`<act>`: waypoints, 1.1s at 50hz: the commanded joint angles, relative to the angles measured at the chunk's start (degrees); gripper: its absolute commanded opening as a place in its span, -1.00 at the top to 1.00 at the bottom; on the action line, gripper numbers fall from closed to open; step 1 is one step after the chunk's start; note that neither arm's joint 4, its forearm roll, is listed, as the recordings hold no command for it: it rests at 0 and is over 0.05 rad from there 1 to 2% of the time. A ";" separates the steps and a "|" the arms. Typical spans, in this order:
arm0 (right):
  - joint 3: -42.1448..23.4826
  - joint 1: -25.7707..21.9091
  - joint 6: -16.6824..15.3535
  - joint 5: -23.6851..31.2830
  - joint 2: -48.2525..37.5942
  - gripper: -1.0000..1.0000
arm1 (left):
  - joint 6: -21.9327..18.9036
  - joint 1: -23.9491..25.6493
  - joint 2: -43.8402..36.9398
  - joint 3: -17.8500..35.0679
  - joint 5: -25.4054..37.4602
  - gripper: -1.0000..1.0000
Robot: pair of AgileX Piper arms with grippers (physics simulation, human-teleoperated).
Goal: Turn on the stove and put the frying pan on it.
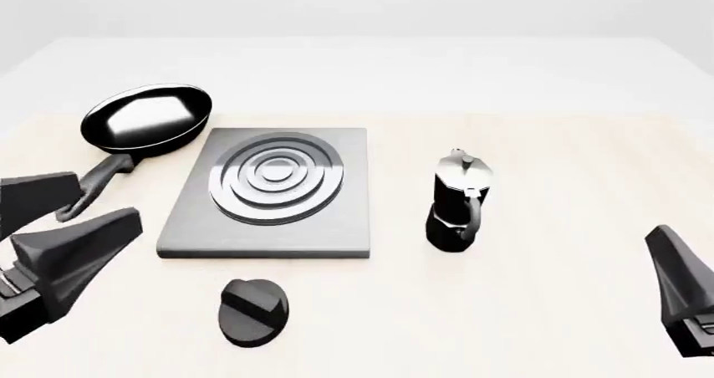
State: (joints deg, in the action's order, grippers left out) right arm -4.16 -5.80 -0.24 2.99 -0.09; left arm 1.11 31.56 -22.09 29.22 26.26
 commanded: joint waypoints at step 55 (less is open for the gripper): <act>-0.26 -2.34 -0.76 0.31 -0.16 -1.00 | -18.28 -42.01 -44.63 13.94 -18.82 -1.00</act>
State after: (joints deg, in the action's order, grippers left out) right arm -4.47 -7.91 -0.69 3.17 -0.26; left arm -14.75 -7.61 -58.56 40.61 10.88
